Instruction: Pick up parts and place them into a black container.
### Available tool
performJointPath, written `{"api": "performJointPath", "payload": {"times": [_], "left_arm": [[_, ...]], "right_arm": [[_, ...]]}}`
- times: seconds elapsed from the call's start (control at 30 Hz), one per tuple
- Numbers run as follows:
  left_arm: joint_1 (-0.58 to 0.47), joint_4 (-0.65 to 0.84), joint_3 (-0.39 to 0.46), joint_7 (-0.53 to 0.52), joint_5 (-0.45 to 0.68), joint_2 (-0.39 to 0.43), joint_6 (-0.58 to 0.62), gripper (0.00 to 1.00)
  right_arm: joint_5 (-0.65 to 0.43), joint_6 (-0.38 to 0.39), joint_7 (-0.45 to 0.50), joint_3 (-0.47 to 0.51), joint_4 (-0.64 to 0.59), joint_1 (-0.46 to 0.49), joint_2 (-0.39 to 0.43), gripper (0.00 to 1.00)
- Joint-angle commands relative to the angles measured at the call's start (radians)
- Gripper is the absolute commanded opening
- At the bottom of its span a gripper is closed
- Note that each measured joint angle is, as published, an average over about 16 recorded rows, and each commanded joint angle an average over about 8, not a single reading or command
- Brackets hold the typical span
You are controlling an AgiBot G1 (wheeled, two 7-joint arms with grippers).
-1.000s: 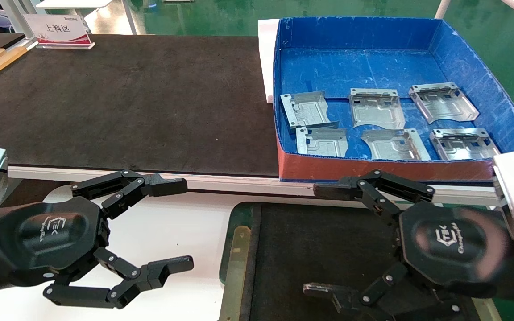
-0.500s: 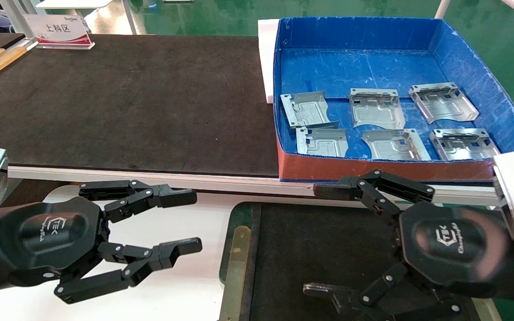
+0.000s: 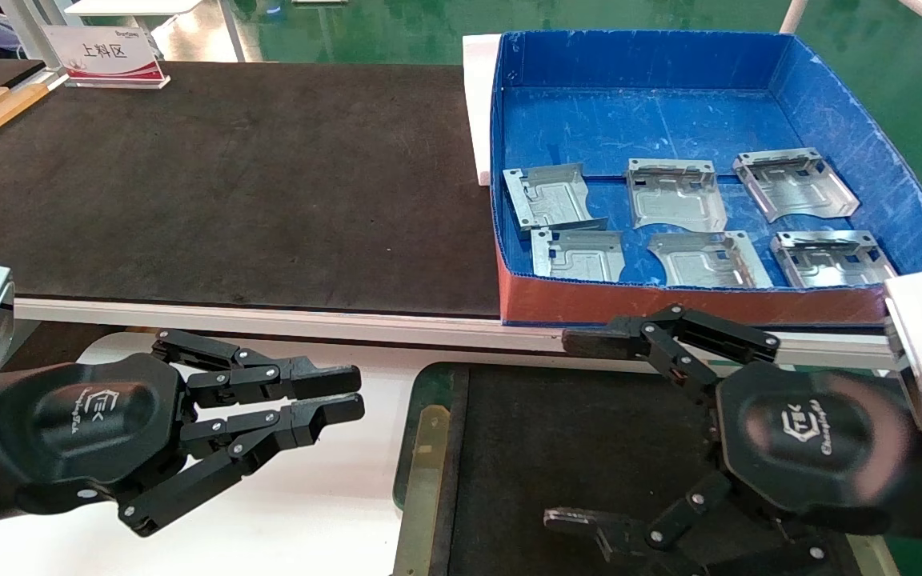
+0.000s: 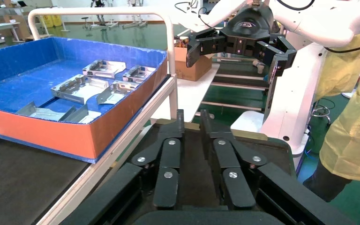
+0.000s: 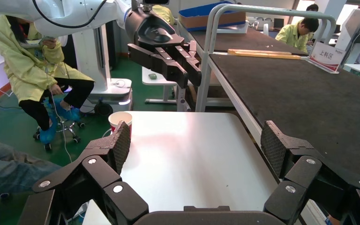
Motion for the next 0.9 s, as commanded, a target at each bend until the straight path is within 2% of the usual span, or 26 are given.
{"api": "performJointPath", "payload": {"times": [0.03, 0.9], "left_arm": [[0.0, 0.0, 0.0, 0.0, 0.0, 0.0, 0.0, 0.0], [0.0, 0.0, 0.0, 0.0, 0.0, 0.0, 0.0, 0.0]], "right_arm": [[0.0, 0.0, 0.0, 0.0, 0.0, 0.0, 0.0, 1.0], [-0.004, 0.005, 0.001, 0.0, 0.0, 0.003, 0.001, 1.0]]}}
